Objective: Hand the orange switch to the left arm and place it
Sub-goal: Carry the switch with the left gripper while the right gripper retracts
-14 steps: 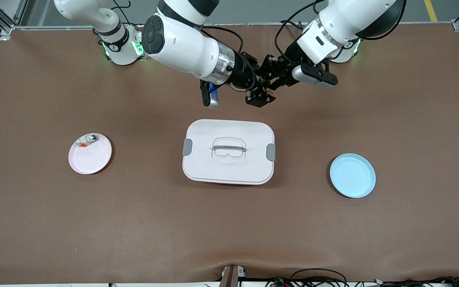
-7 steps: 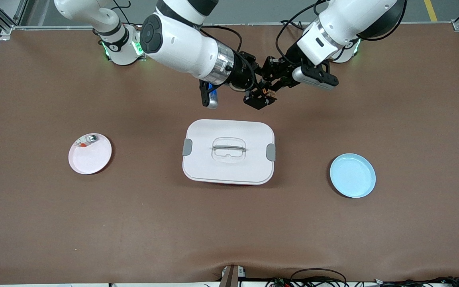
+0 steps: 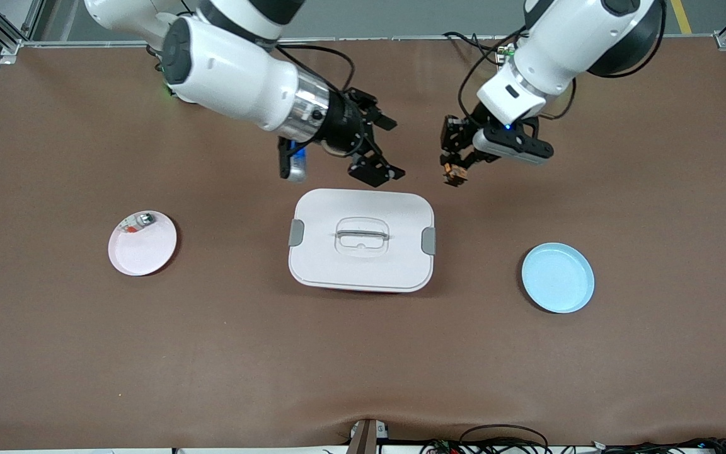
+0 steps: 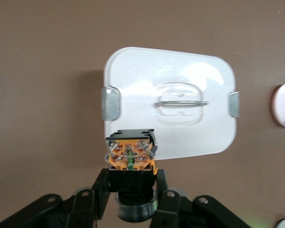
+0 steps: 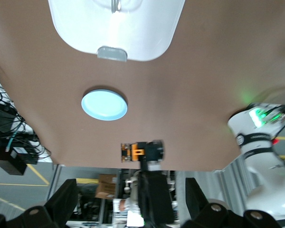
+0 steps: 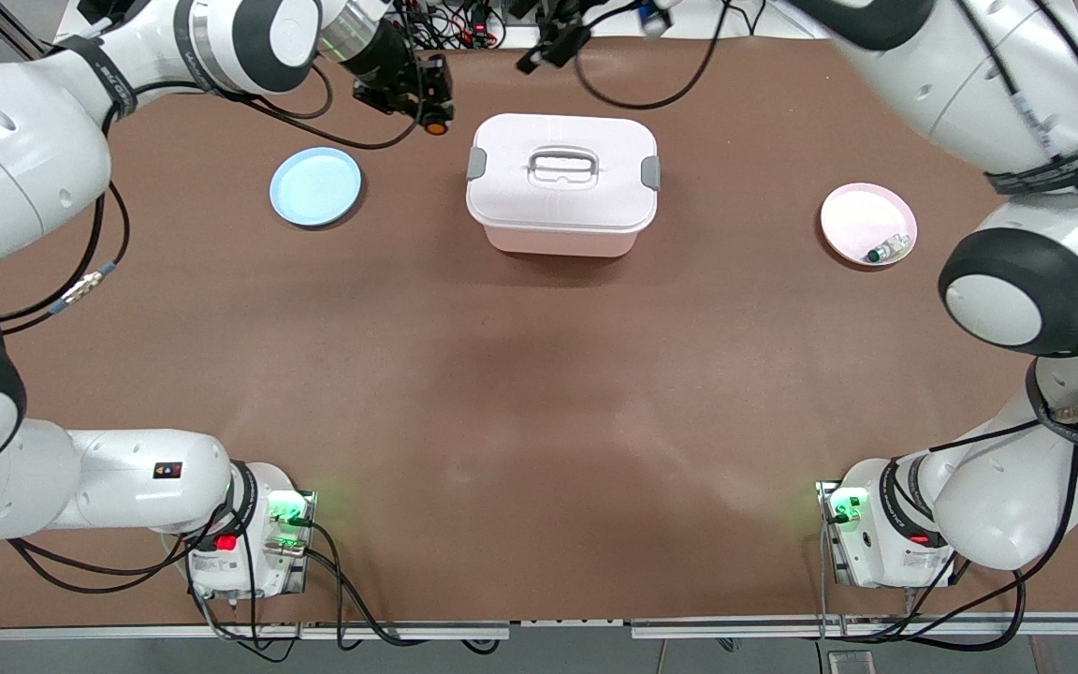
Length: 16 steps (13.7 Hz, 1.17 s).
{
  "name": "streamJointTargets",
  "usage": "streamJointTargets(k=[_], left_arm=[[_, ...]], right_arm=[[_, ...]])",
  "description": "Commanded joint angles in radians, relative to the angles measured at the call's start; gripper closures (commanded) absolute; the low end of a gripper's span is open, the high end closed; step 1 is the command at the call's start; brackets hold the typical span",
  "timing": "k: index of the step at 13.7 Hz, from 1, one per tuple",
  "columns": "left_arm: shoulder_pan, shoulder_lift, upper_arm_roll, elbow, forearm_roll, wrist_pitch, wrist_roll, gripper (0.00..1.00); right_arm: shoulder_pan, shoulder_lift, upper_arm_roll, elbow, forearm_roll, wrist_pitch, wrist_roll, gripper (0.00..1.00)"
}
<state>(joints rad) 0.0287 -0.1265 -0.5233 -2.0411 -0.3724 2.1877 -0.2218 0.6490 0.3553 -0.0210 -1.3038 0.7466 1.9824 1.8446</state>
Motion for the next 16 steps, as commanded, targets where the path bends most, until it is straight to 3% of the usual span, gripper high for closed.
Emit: streamJointTargets(k=[1,6,9,13,16], left_arm=[[0.065,0.030,-0.007,0.007,0.070,-0.042,0.128,1.00],[0.190,0.146,-0.007,0.016,0.230,-0.032,0.430,1.00],[0.246,0.202,-0.006,0.024,0.283,-0.020,0.652,1.00],[0.330,0.251,-0.006,0.024,0.371,0.004,0.934,1.00],[0.393,0.294,-0.004,0.013,0.385,0.044,1.154,1.00]], right_arm=[[-0.057,-0.045,0.009,-0.012,0.000,-0.121,-0.089,0.00],[-0.146,-0.139,0.007,-0.086,-0.039,-0.238,-0.285,0.00],[-0.163,-0.226,0.009,-0.184,-0.130,-0.241,-0.428,0.00],[-0.236,-0.352,0.007,-0.366,-0.144,-0.251,-0.702,0.00],[-0.295,-0.387,0.007,-0.411,-0.280,-0.322,-0.939,0.00]])
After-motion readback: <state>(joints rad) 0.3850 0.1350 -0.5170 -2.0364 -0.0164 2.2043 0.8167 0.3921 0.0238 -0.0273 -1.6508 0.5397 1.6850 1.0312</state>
